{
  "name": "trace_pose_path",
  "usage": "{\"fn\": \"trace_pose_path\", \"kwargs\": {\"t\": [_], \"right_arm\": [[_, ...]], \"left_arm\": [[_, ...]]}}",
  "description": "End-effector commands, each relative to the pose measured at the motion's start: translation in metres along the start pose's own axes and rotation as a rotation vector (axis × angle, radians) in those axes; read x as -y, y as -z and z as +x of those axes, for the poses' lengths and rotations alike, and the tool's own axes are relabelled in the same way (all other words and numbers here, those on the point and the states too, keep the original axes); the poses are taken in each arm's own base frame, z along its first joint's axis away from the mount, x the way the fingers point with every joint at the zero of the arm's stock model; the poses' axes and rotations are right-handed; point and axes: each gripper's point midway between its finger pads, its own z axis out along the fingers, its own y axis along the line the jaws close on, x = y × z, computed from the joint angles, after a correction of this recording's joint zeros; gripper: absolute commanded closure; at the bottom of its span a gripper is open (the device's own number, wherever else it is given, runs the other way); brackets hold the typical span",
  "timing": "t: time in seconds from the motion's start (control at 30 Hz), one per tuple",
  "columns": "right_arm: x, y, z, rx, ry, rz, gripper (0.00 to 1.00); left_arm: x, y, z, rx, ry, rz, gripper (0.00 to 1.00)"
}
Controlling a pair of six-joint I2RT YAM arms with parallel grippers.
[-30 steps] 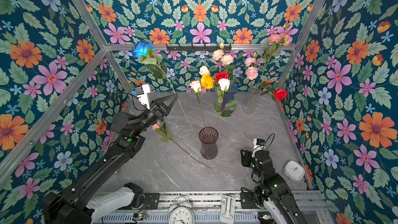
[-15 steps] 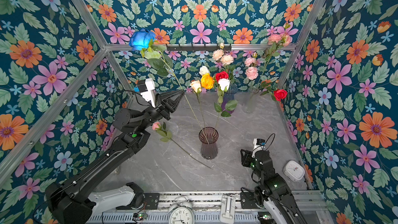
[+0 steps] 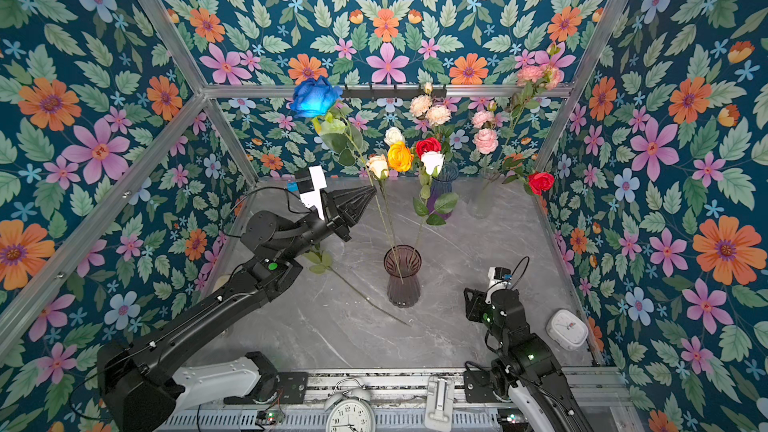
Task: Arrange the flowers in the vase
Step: 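Lift the blue rose upright with the left gripper above the dark mauve vase, then lower the blue rose stem into the dark mauve vase with the left gripper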
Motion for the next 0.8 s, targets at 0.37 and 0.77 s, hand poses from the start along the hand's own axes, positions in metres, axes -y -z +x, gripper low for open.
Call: {"fn": "trace_pose_path", "kwargs": {"t": [0.37, 0.77], "right_arm": [[-0.001, 0.0, -0.003, 0.012, 0.005, -0.004, 0.62], [-0.001, -0.001, -0.003, 0.011, 0.004, -0.005, 0.62]], "left_arm": [[0.008, 0.004, -0.038, 0.137, -0.105, -0.008, 1.0], [-0.015, 0.002, 0.0, 0.023, -0.128, -0.095, 1.0]]}}
